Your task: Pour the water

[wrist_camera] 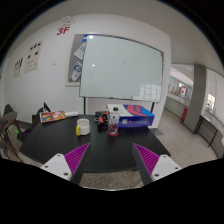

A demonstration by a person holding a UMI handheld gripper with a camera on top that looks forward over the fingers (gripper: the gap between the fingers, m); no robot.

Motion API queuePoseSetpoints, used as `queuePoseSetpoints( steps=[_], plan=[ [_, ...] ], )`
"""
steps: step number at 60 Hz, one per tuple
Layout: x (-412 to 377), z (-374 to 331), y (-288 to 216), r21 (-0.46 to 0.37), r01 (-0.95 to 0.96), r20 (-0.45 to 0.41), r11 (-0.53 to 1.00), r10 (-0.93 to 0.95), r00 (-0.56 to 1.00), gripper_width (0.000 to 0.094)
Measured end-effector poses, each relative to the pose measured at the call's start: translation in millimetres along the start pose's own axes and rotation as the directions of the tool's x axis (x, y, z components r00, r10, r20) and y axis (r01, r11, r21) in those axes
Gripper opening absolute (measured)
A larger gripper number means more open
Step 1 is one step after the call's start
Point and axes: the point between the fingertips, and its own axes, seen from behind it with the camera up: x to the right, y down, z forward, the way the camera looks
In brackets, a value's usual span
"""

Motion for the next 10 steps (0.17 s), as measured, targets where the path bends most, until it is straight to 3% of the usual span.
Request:
queuePoseSetpoints(
  steps=[10],
  plan=[
    [1.2, -3.4, -2.5, 0.009, -0.01, 0.002, 1.0, 0.01, 1.0, 0.0843]
  ],
)
